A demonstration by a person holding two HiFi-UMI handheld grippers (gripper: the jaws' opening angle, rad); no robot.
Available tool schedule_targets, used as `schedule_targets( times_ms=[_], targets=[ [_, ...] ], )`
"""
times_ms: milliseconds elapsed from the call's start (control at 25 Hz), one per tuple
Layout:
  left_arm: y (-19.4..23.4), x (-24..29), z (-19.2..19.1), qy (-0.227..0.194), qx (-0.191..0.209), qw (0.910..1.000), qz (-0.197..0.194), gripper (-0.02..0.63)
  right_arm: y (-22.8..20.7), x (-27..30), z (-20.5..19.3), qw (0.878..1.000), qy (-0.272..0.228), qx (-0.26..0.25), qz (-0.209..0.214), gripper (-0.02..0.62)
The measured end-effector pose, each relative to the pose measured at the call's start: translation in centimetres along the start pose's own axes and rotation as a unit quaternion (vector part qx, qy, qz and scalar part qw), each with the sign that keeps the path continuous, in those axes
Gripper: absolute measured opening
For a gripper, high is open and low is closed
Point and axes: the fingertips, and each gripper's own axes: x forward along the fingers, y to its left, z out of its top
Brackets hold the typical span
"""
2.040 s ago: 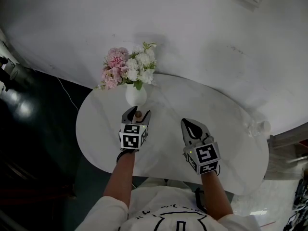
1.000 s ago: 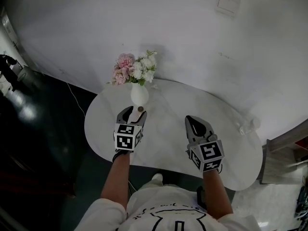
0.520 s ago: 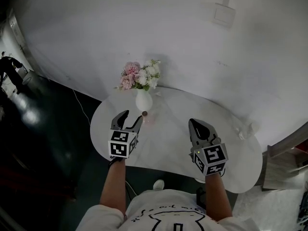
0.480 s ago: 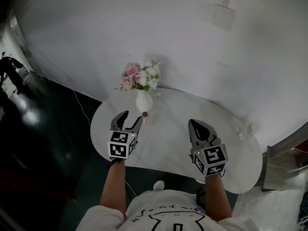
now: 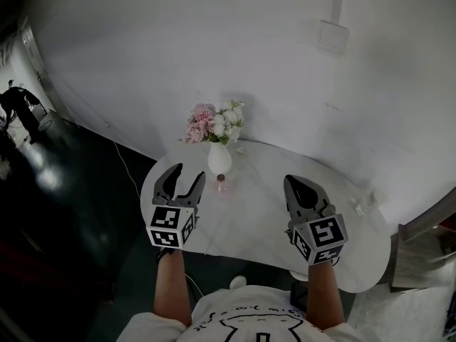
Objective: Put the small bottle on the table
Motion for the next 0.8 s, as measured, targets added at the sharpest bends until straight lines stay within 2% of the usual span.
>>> schedule_targets(
  times_ms=[160, 400, 600, 800],
  targets=[
    [1.0, -1.6, 2.8, -0.034, 0.005, 0.9993, 0.015, 0.245, -0.6, -0.4, 1.7, 1.0, -0.018, 0.006, -0.007, -0.008],
    [1.4, -3.4, 5.4, -0.047, 0.028, 0.9983, 0.02, 0.245, -1.7, -1.5, 4.7, 0.998, -0.052, 0.005, -0.016, -0.008],
    [2.1, -4.9, 7.6, -0.078, 0.035, 0.9956, 0.037, 0.237, -1.8, -2.2, 6.1, 0.997, -0.072, -0.006, -0.018, -0.008],
    [2.5, -5.9, 9.0, -0.096, 0.042, 0.9931, 0.054, 0.18, -2.2, -2.3, 6.5, 0.997, -0.075, -0.007, -0.025, -0.008]
  ],
)
